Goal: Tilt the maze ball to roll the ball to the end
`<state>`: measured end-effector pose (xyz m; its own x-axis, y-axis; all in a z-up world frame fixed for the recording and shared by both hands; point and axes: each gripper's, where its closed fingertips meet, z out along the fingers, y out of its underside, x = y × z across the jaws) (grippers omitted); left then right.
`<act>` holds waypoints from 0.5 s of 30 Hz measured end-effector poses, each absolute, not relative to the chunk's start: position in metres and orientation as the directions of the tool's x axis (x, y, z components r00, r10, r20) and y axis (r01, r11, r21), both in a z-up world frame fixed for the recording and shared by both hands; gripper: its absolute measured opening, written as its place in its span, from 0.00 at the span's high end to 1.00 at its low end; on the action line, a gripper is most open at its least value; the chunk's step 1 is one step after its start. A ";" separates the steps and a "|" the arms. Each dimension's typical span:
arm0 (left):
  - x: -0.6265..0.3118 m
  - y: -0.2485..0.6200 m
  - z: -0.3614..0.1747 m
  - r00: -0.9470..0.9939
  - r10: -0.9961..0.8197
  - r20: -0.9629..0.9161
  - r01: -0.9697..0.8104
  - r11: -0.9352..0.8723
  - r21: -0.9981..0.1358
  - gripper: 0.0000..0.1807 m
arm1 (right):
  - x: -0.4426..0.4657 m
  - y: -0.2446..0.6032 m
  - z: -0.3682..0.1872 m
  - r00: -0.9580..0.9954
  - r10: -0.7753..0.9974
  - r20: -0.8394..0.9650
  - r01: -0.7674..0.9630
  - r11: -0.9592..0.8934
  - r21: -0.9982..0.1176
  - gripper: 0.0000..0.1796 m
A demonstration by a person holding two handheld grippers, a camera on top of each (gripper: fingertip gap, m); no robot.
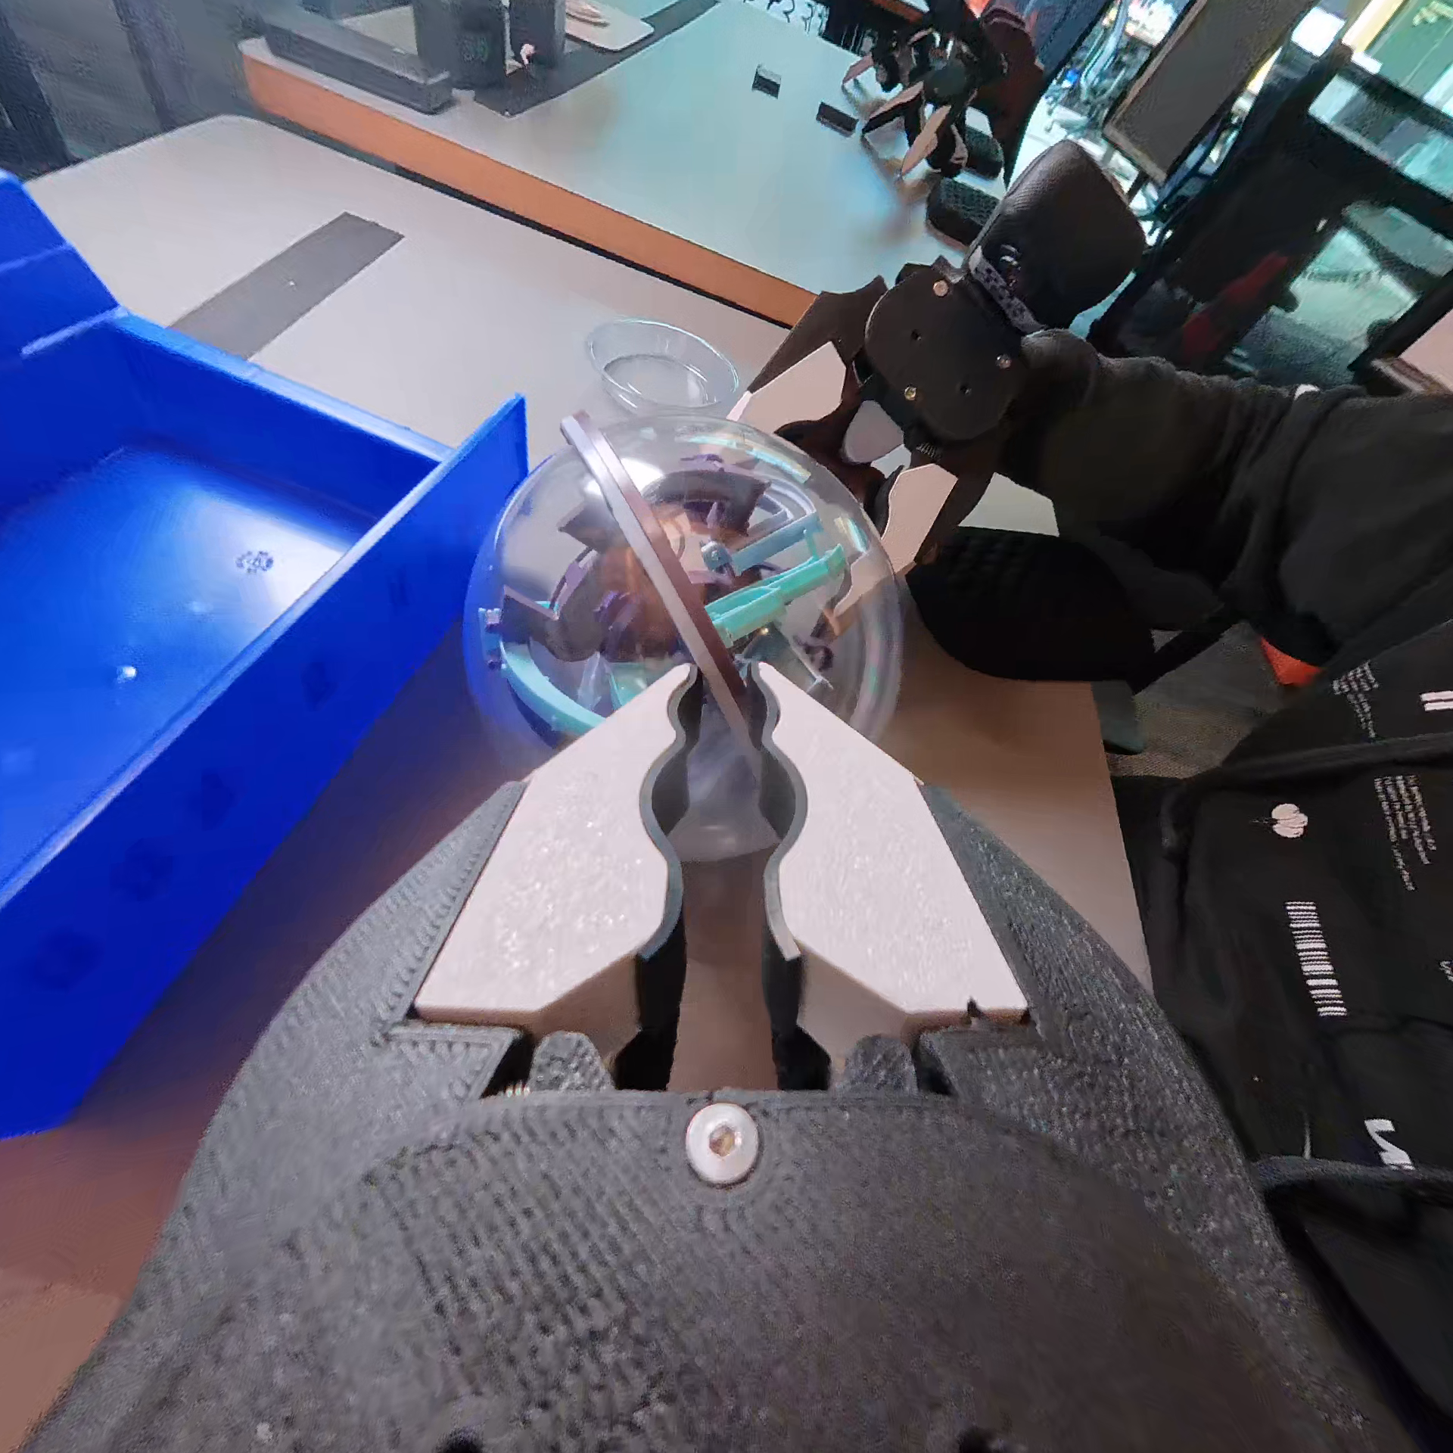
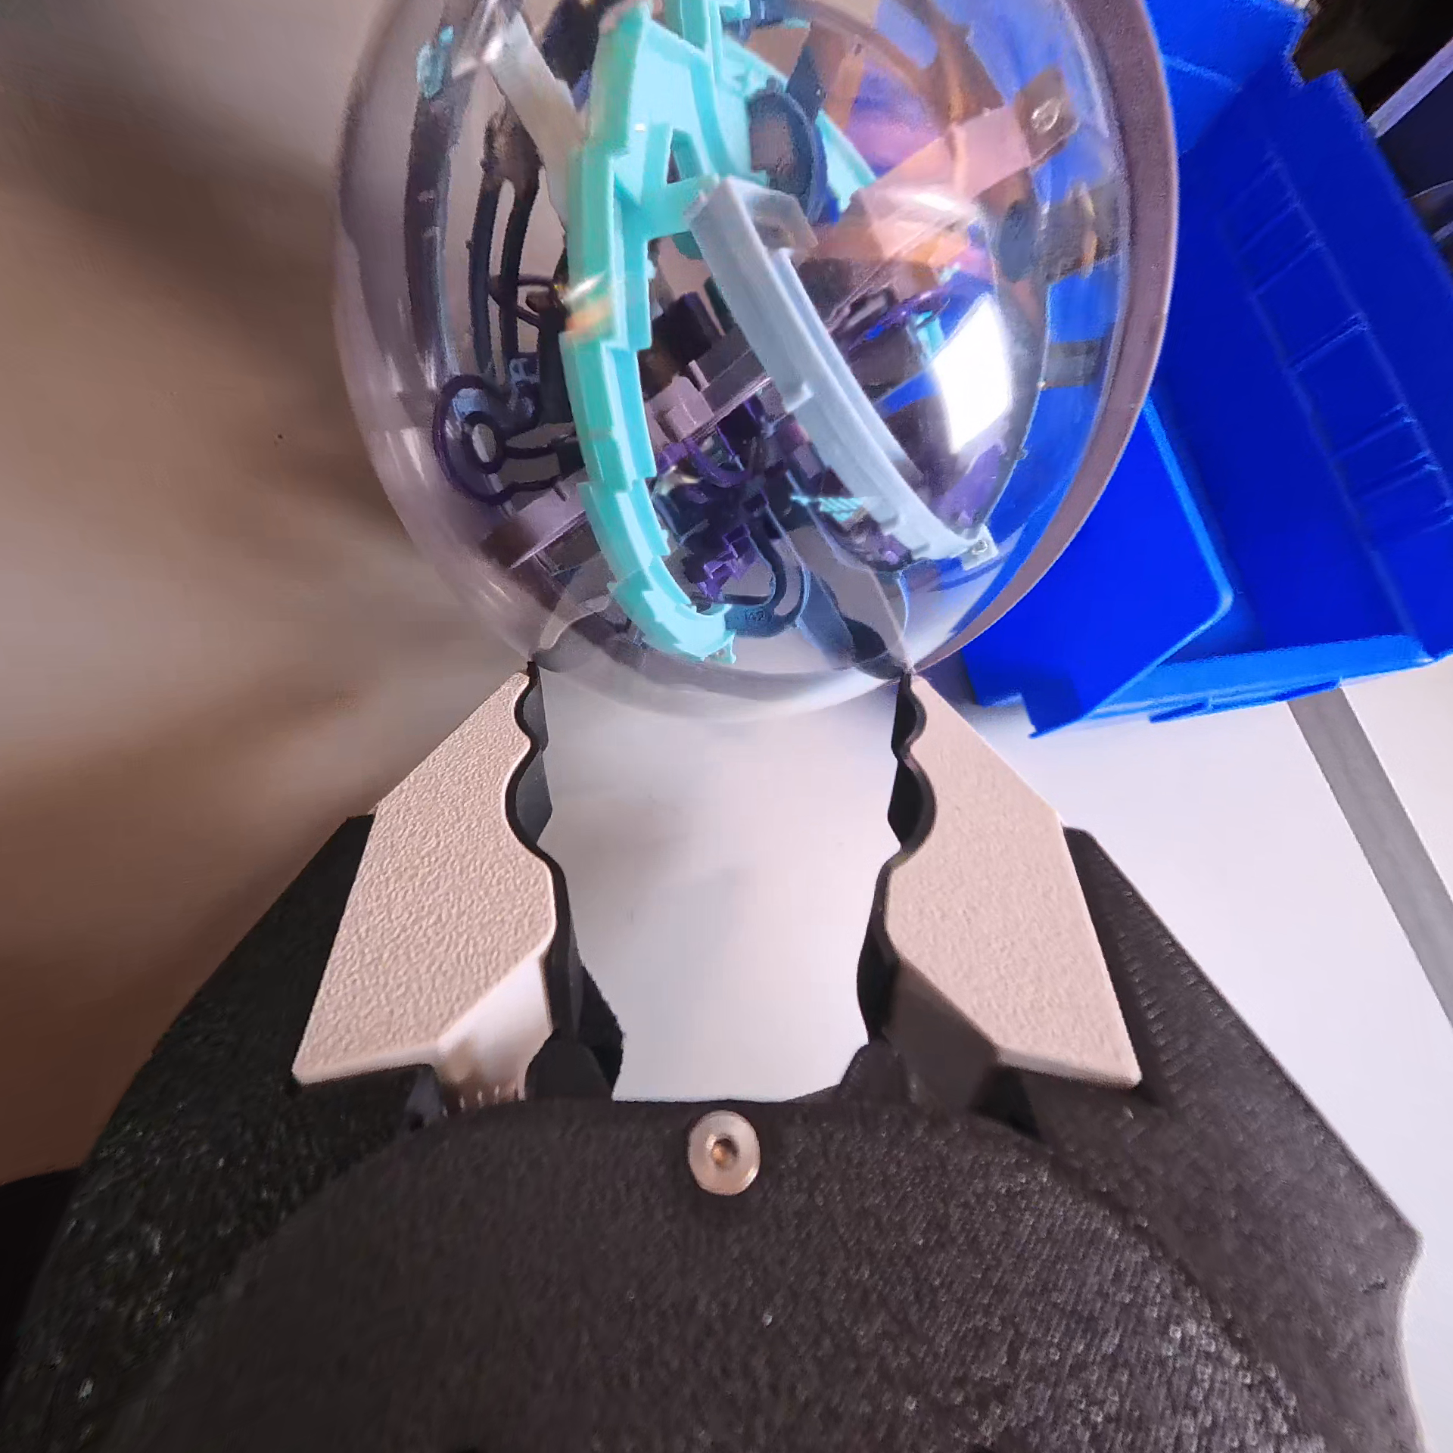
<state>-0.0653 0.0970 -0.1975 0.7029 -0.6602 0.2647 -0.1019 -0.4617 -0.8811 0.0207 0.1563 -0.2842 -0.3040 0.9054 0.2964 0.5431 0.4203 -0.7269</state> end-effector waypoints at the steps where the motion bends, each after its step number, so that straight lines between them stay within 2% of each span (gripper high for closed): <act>1: -0.061 0.096 -0.196 0.705 -0.668 0.238 -0.123 -0.446 -0.887 0.95 | 0.023 0.156 -0.285 -0.299 0.906 0.299 0.537 0.418 -0.732 0.51; 8: -0.035 0.085 -0.190 0.670 -0.738 0.078 -0.272 -0.342 -0.900 0.94 | 0.041 0.146 -0.283 -0.309 0.911 0.271 0.488 0.397 -0.777 0.53; 15: -0.005 0.069 -0.184 0.614 -0.789 0.015 -0.326 -0.272 -0.905 0.94 | 0.051 0.141 -0.290 -0.279 0.888 0.365 0.461 0.457 -0.760 0.54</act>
